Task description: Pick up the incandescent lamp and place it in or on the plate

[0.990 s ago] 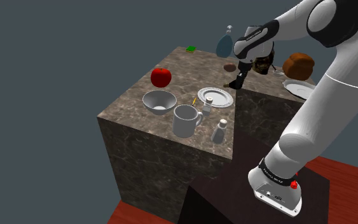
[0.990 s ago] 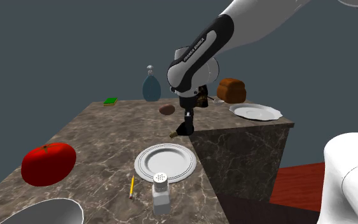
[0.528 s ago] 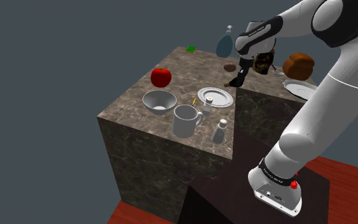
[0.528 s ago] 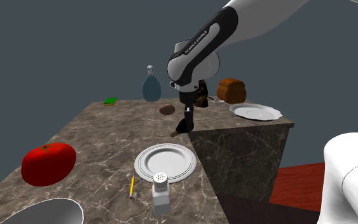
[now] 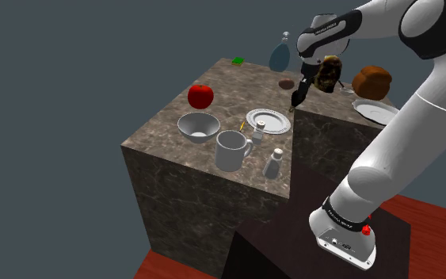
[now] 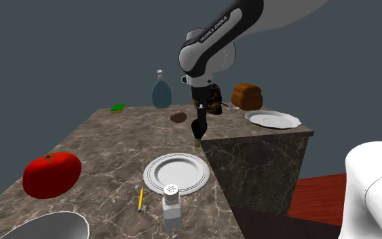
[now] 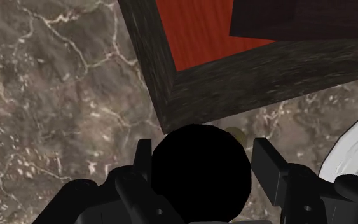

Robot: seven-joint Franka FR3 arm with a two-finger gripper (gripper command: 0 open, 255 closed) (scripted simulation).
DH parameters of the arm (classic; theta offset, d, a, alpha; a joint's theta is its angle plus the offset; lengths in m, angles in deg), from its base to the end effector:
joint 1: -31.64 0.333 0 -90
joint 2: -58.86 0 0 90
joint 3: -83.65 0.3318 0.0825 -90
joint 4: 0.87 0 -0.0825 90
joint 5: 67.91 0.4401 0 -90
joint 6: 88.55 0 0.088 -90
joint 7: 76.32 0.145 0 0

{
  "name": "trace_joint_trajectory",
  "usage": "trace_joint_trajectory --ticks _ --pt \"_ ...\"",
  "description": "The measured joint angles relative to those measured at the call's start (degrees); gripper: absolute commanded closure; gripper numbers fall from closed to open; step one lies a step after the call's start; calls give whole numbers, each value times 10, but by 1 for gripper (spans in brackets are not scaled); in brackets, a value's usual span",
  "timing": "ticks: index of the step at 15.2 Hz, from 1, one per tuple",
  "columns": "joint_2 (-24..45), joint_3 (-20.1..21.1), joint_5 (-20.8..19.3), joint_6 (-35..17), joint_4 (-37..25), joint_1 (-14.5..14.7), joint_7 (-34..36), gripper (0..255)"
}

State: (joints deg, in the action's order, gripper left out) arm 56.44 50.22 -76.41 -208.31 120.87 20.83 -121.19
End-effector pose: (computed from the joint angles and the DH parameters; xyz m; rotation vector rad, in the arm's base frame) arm 0.4082 -0.4156 0.3765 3.0605 0.1302 -0.1118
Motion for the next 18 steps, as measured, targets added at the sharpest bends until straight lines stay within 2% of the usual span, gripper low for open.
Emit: trace_joint_trajectory --ticks 6,13,18 --pt "-24 6 -11 41 -19 4 10 255" --pt "-119 70 -50 56 68 32 123 255" --pt "-173 122 -53 78 109 53 199 255"
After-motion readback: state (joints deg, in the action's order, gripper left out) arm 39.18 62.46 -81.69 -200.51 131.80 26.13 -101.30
